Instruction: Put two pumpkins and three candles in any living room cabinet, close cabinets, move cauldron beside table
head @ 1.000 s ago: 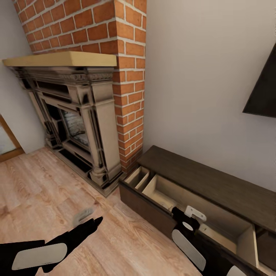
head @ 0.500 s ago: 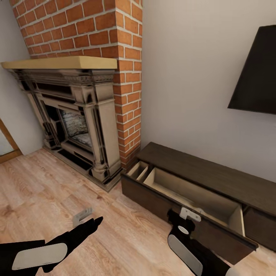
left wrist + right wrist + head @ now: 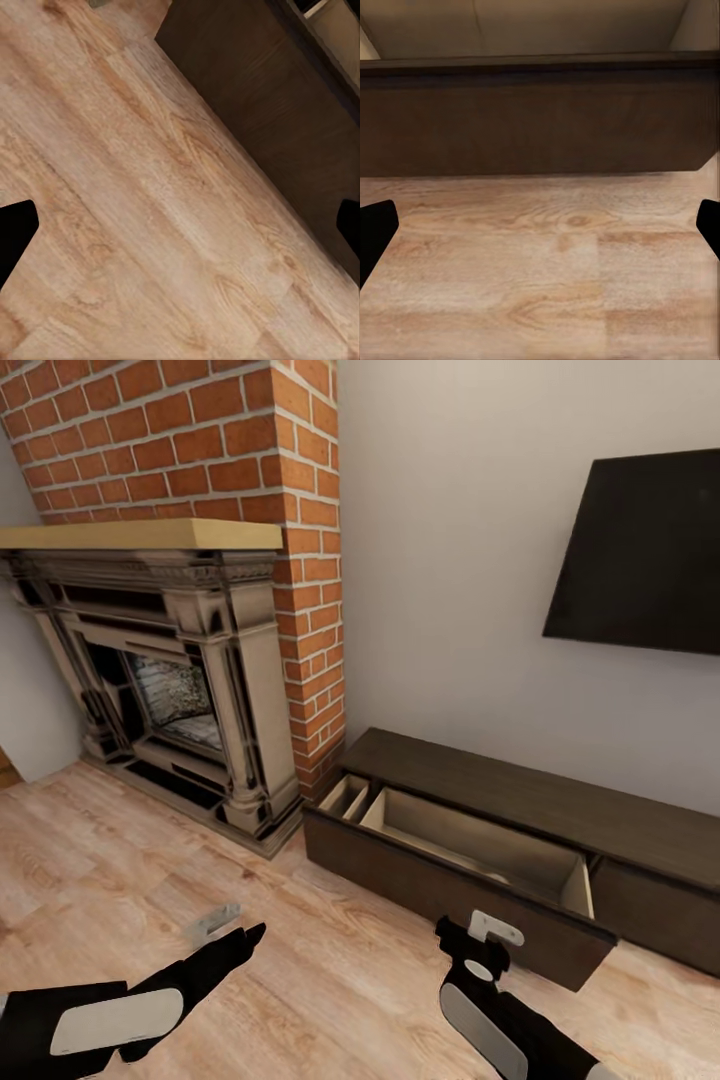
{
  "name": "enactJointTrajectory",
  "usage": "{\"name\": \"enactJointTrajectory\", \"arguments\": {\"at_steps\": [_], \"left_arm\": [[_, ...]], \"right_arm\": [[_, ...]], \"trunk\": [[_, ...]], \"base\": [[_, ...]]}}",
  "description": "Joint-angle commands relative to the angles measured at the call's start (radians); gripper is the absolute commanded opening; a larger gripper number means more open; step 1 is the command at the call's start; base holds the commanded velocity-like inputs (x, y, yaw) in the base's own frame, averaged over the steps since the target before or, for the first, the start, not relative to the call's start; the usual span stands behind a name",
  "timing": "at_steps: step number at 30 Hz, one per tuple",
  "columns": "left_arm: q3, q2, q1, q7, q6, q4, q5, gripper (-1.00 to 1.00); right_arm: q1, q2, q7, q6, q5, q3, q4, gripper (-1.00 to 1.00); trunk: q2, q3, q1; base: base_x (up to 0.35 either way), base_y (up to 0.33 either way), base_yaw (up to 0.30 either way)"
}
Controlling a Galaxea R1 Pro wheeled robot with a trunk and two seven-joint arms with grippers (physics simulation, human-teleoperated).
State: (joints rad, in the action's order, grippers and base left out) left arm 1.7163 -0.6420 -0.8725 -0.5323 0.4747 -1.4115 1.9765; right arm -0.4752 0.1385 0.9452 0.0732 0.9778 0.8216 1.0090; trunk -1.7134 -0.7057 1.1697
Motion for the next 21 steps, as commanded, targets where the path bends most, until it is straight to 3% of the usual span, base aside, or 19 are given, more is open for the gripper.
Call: {"name": "enactJointTrajectory", "arguments": {"at_steps": [1,4,6,9,12,17,21], "left_arm": [[0.009,0.028,-0.002,0.000,0.004,0.040,0.003,1.00],[0.049,0.088,-0.002,0.002,0.001,0.123,-0.001,1.00],[0.130,0.175,-0.002,0.003,0.000,0.255,-0.004,1.00],[0.186,0.225,-0.002,0.007,-0.001,0.357,-0.005,1.00],[0.234,0.240,-0.002,0.007,-0.001,0.401,-0.003,1.00],[0.309,0.246,-0.001,0.007,0.000,0.415,-0.001,1.00],[0.344,0.246,-0.001,0.005,0.001,0.423,0.001,1.00]], "right_arm": [[-0.002,0.001,-0.017,0.026,0.009,0.005,-0.025,1.00],[-0.002,-0.003,-0.062,0.059,0.009,0.005,-0.075,1.00],[-0.002,-0.026,-0.118,0.090,0.007,0.003,-0.141,1.00],[-0.002,-0.045,-0.144,0.155,0.000,0.003,-0.224,1.00],[-0.002,-0.051,-0.152,0.198,-0.027,0.002,-0.261,1.00],[0.000,-0.052,-0.154,0.217,-0.035,0.004,-0.313,1.00],[0.004,-0.058,-0.163,0.243,-0.035,0.007,-0.354,1.00]], "trunk": [[-0.001,0.000,0.000],[-0.001,0.004,0.000],[-0.001,0.007,0.000],[-0.001,0.011,0.000],[-0.001,0.015,0.000],[-0.001,0.022,0.000],[-0.001,0.027,0.000]], "base": [[-0.010,0.008,-0.203],[-0.005,0.003,-0.203],[-0.001,0.001,-0.203],[0.000,0.000,-0.203],[0.000,0.000,-0.204],[0.000,0.000,-0.204],[0.000,0.099,-0.205]]}}
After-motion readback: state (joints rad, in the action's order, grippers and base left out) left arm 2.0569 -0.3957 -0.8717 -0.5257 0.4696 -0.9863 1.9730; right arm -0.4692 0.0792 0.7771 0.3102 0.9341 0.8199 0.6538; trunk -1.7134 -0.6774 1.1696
